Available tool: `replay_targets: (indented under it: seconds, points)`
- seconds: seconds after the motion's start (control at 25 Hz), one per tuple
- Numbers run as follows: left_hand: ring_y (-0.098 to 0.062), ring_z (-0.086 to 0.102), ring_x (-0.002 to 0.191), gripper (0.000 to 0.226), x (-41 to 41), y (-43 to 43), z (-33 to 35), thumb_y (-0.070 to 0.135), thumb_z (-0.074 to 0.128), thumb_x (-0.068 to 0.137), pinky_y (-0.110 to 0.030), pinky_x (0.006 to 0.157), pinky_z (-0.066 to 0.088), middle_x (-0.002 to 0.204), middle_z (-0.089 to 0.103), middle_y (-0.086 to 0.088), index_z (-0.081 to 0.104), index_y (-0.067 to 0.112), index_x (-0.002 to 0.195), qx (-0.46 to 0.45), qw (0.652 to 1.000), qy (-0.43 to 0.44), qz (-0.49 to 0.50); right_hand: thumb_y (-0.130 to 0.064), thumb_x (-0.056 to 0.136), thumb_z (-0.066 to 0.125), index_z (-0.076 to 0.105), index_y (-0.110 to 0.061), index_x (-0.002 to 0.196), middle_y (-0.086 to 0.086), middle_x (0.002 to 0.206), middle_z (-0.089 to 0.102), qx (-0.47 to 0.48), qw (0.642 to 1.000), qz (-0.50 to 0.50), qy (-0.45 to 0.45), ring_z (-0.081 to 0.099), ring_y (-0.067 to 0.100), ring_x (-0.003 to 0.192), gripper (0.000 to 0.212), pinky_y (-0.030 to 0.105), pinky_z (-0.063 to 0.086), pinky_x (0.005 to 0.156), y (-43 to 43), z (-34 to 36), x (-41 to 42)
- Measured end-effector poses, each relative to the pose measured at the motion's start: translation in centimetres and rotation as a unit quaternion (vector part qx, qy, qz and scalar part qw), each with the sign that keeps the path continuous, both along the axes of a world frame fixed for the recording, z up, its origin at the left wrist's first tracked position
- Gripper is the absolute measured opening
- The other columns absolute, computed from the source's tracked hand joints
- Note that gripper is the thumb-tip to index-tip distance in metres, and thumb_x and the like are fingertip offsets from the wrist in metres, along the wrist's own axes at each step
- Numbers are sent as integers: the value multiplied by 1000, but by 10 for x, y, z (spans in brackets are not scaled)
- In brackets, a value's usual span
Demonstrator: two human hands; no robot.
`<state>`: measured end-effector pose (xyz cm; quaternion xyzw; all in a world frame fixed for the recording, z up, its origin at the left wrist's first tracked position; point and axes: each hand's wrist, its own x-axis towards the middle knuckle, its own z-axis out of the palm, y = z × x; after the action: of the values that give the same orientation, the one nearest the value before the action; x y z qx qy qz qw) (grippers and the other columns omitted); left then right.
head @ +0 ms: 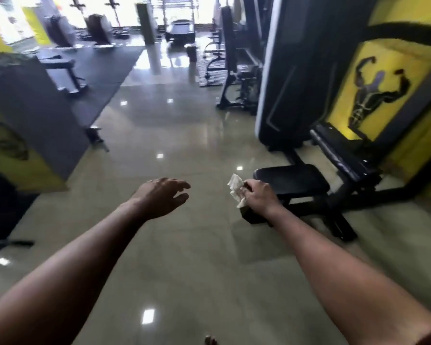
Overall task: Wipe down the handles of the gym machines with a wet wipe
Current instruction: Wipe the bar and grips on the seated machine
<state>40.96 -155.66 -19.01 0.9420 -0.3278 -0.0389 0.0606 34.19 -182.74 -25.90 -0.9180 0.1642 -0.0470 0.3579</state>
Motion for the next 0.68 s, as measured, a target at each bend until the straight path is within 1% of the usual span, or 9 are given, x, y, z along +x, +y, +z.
replay_targets:
  seconds: [0.16,0.32,0.4,0.48,0.56,0.68]
  points:
    - [-12,63,103,33,104,-72,11,45,52,97,-28,82,48,118,66,13,60,36,128,-10,995,3,-97,-25,94,59,68,-9,94,13,97,71,13,991,-134,-9,65,30,92,18,32,45,72,-46,-2,37]
    - [-9,64,100,34,188,-159,2,46,51,97,-27,79,49,118,67,13,60,36,128,-18,977,8,-211,-21,90,62,71,-8,93,12,95,73,16,966,-256,13,66,30,92,16,34,49,75,-95,-20,72]
    - [-9,64,98,34,233,-202,-5,46,51,97,-28,78,49,118,67,14,60,36,128,-20,964,5,-264,-19,90,62,71,-8,94,11,95,73,20,950,-311,9,67,30,93,15,34,50,77,-119,-27,102]
    - [-9,64,98,33,271,-237,-12,46,52,97,-29,80,50,118,67,13,61,35,128,-33,953,4,-302,-17,90,60,71,-8,95,11,98,73,24,932,-362,5,66,29,94,15,31,47,76,-135,-32,127]
    - [-8,63,100,33,312,-272,-15,46,51,98,-28,79,49,119,67,13,60,35,128,-14,936,9,-351,-18,90,59,71,-9,96,10,99,72,37,908,-417,1,65,28,95,16,30,45,75,-148,-38,154]
    - [-9,62,105,34,371,-337,-13,46,49,98,-27,80,47,122,65,13,58,35,129,11,913,3,-407,-21,91,57,70,-13,92,7,93,73,65,876,-477,-10,66,28,90,16,34,48,76,-168,-42,192]
